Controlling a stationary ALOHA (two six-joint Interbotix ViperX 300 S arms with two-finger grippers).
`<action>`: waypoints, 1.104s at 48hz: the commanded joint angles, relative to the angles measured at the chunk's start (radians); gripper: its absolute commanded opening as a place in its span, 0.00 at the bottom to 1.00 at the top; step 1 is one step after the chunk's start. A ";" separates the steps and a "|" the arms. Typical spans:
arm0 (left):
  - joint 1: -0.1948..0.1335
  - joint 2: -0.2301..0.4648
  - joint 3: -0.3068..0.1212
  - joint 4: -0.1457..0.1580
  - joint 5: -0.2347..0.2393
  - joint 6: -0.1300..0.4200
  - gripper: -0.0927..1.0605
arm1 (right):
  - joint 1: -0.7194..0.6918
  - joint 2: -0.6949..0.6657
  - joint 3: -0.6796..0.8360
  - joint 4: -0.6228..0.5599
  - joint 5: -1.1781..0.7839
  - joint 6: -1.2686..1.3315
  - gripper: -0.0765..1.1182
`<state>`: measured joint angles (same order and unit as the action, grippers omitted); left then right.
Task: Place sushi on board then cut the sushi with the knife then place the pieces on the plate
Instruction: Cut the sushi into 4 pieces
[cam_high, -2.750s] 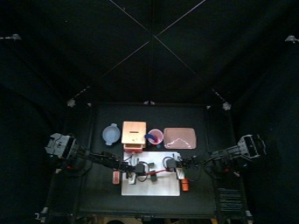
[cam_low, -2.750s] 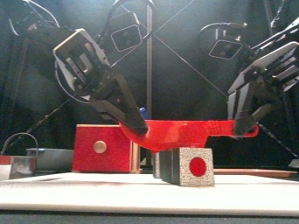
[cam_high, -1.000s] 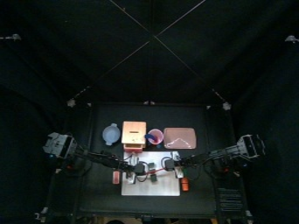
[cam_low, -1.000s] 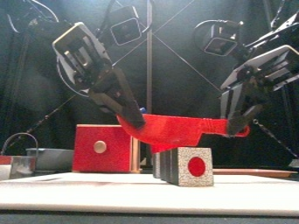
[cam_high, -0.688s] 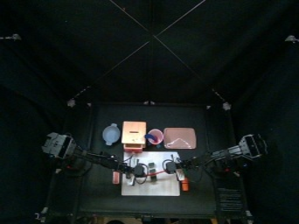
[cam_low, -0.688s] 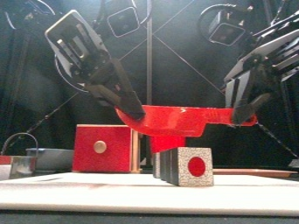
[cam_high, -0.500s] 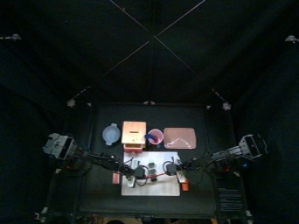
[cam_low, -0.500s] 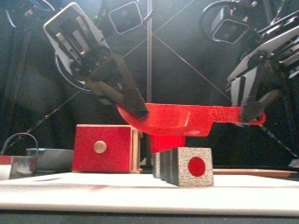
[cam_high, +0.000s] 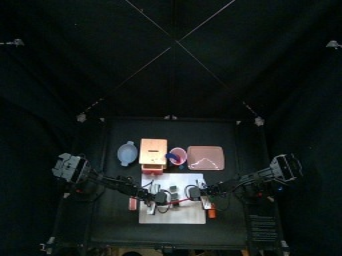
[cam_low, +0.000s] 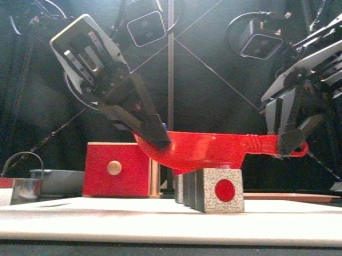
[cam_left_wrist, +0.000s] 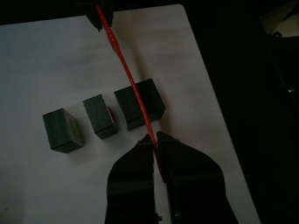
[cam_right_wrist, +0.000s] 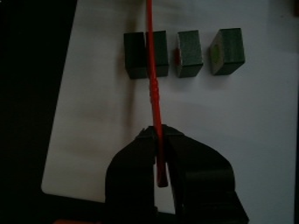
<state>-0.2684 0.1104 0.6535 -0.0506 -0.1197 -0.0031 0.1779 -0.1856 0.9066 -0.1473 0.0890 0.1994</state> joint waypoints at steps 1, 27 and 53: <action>-0.014 -0.014 -0.057 0.000 -0.029 0.002 0.35 | -0.011 -0.011 -0.026 0.006 -0.011 0.000 0.37; -0.018 0.032 -0.061 -0.025 -0.029 0.003 0.35 | -0.009 0.020 -0.028 0.015 -0.011 0.000 0.37; -0.023 0.060 -0.084 -0.021 -0.015 0.006 0.35 | 0.008 0.081 -0.060 0.057 0.005 -0.003 0.37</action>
<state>-0.2777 0.2163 0.6151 -0.0782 -0.1227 -0.0046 0.1994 -0.0675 0.8836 -0.0844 0.0936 0.1994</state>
